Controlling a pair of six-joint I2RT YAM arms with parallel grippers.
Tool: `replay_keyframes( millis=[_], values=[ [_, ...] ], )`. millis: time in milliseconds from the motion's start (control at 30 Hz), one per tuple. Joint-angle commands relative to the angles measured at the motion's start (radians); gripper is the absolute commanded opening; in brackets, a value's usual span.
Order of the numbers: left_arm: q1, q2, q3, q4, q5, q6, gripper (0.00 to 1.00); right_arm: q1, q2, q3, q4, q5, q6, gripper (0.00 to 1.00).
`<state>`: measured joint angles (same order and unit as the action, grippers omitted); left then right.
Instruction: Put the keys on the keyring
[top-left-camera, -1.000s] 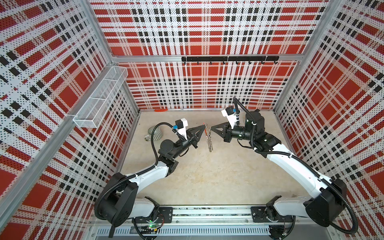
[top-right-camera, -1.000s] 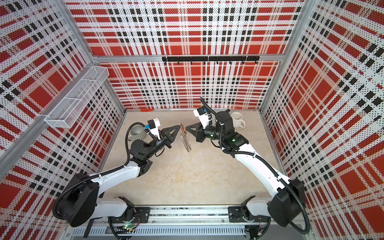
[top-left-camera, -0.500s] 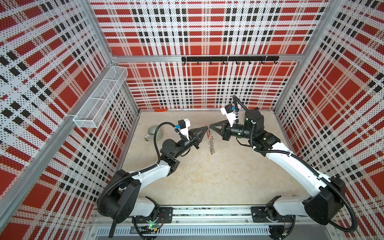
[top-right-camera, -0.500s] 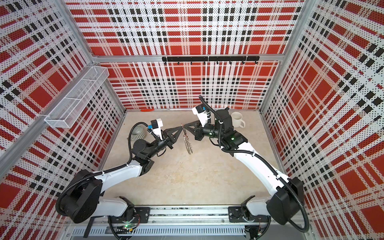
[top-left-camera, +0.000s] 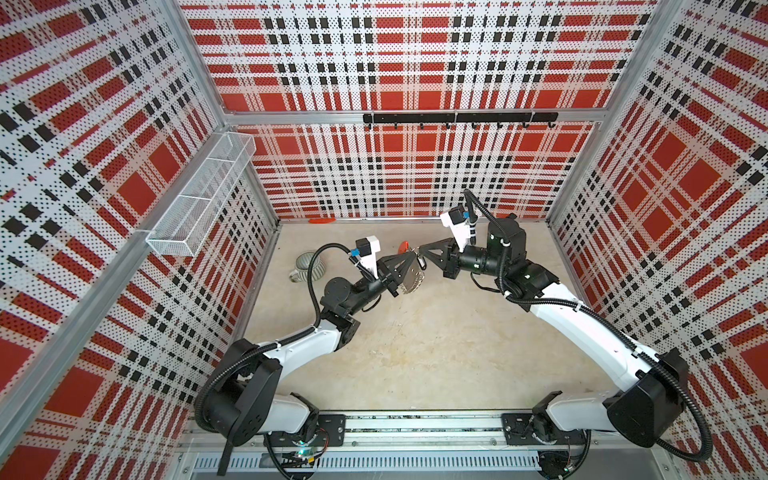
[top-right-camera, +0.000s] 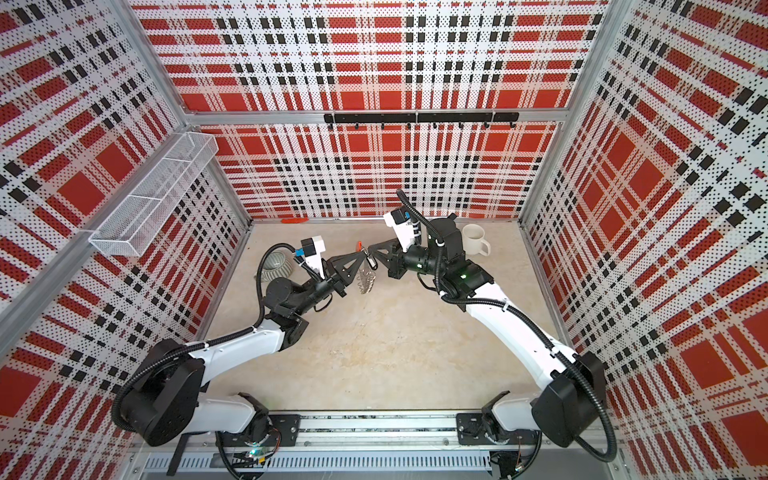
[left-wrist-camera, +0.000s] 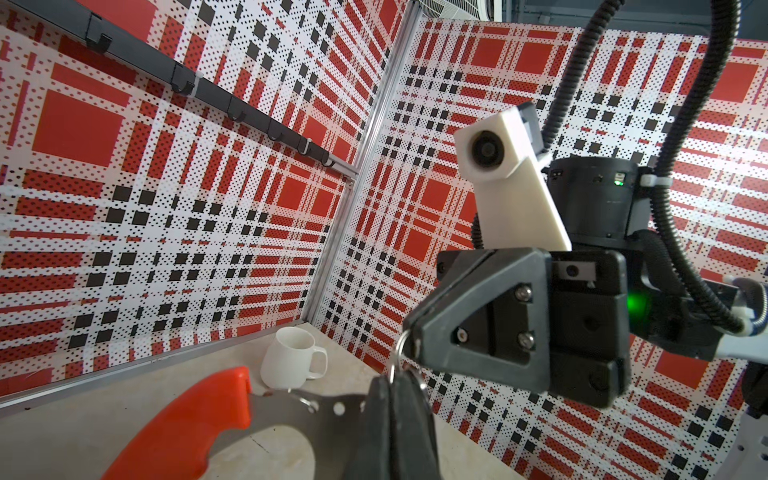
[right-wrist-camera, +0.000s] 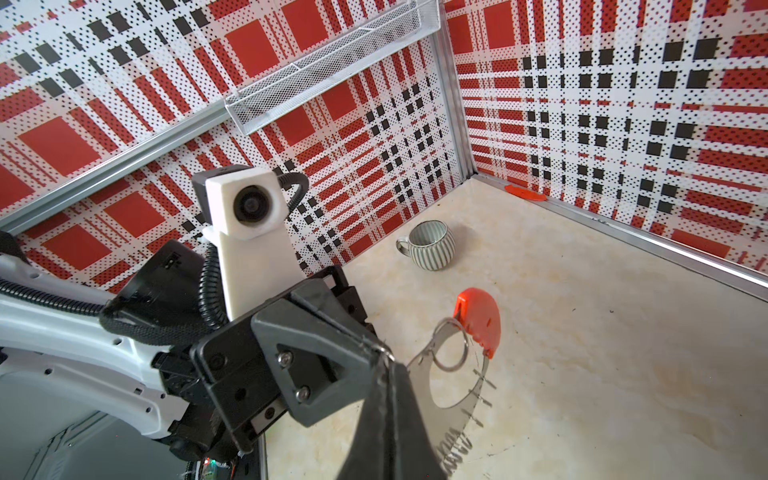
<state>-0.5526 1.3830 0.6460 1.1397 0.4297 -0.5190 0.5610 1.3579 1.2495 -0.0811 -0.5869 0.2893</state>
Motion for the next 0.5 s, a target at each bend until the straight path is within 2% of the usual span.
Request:
replay_keyframes(
  millis=[0, 467],
  values=[
    [-0.009, -0.004, 0.034, 0.075, 0.025, -0.001, 0.0, 0.005, 0.008, 0.035, -0.004, 0.07, -0.009, 0.0],
    [-0.006, -0.022, 0.003, 0.167, 0.031, -0.007, 0.0, -0.004, 0.032, 0.021, -0.036, 0.159, 0.03, 0.0]
  ],
)
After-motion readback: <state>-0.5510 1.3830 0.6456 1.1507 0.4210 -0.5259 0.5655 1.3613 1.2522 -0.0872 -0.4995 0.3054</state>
